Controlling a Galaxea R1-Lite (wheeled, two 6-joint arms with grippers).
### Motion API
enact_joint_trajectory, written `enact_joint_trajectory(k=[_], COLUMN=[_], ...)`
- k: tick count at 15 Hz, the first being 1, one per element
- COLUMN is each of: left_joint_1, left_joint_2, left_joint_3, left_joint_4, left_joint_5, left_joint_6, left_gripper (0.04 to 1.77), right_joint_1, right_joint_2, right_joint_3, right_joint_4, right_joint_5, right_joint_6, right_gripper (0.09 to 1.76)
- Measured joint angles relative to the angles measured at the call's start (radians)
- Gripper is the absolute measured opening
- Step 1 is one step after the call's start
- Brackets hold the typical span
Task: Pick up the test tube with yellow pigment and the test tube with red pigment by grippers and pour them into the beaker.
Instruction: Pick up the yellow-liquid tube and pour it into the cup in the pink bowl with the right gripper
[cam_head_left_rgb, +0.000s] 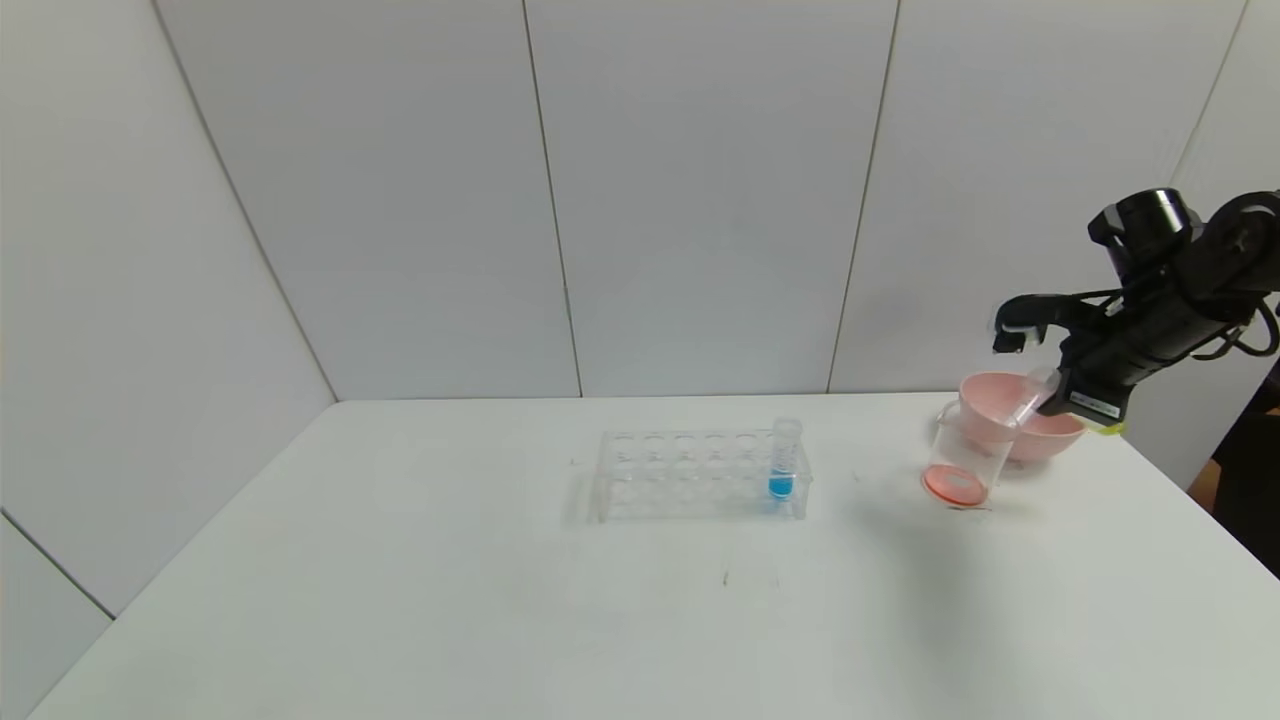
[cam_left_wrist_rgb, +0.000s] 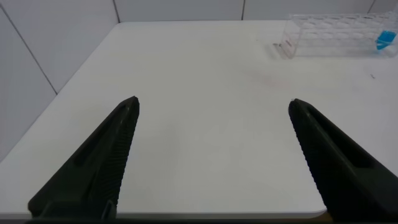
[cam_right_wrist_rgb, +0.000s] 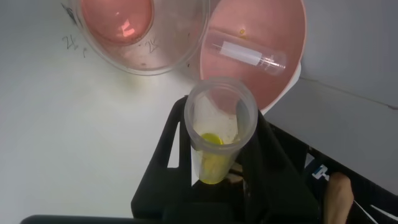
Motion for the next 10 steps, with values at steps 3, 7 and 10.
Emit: enact_joint_trajectory(k=[3, 7, 10], left_joint_1=[0.0, 0.0, 0.0], left_joint_2=[0.0, 0.0, 0.0], left_joint_3=[0.0, 0.0, 0.0], left_joint_4=[0.0, 0.0, 0.0], left_joint_5=[0.0, 0.0, 0.0], left_joint_6=[0.0, 0.0, 0.0], left_gripper=[1.72, 1.72, 1.72], right_joint_1=[0.03, 0.069, 0.099], right_joint_2=[-0.007, -0.007, 0.001], right_joint_3=[0.0, 0.0, 0.0], right_joint_4=[0.012, 0.013, 0.019], right_joint_5=[-0.084, -0.187, -0.273], right_joint_6=[-0.02, -0.036, -0.056], right_gripper=[0.52, 0.52, 0.52])
